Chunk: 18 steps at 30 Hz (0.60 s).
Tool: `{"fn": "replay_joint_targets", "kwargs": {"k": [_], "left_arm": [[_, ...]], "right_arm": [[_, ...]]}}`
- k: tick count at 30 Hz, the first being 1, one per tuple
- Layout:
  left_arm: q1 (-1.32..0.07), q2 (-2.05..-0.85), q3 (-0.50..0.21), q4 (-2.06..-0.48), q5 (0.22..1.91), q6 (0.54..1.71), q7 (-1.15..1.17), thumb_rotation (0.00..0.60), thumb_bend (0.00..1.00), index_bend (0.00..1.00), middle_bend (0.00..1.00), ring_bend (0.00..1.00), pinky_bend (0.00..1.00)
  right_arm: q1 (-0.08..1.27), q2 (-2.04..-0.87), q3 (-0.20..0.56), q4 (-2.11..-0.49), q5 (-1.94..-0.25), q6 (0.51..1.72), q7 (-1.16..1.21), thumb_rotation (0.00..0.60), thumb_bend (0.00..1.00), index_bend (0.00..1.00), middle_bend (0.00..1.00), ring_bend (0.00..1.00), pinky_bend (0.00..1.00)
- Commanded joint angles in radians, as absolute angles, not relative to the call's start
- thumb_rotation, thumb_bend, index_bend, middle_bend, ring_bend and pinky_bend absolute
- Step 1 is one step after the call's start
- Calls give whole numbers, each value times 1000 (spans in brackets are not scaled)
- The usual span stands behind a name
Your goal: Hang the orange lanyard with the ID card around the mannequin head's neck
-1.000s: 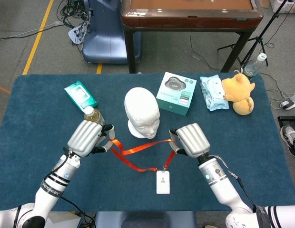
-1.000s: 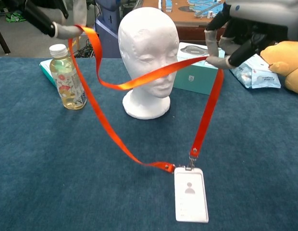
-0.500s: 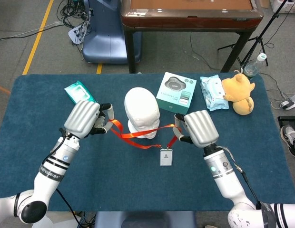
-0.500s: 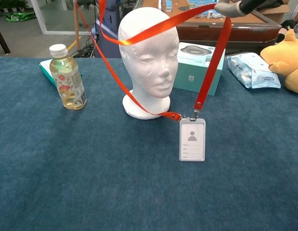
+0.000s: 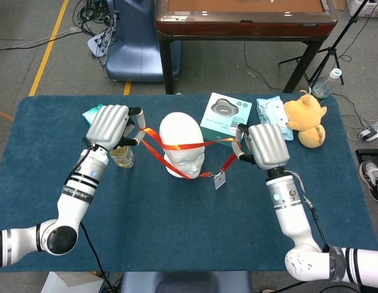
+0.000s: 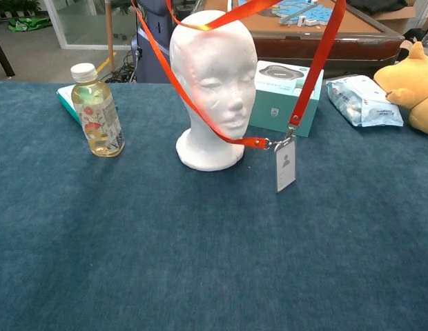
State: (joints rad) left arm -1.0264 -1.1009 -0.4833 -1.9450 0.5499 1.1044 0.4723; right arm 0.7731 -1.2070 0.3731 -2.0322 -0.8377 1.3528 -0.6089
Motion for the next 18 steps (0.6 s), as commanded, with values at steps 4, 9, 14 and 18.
{"fn": "replay_joint_targets", "kwargs": {"k": [4,9,14,18], "left_arm": [[-1084,-1148,-490,-1831,475,1089,474,600,357,609,1000,1000,1000],[-1115,-1181,-488,-1742,438,1072,474,600,358,609,1000,1000,1000],[-1145,-1216,-483,-1661,415,1053,477,600,357,609,1000,1000,1000],[-1165,-1241,-476,-1608,409,1036,480,600,358,609,1000,1000,1000]], "right_arm": [[789,-1230,394,-1977,-791,1351,-601,600,403,667,874,893,1000],[799,-1247,402,-1944,-767,1356,-604,600,404,667,874,893,1000],[813,-1270,410,-1914,-744,1361,-614,600,404,667,874,893,1000],[825,-1287,413,-1886,-728,1364,-629,600,404,667,874,893,1000]]}}
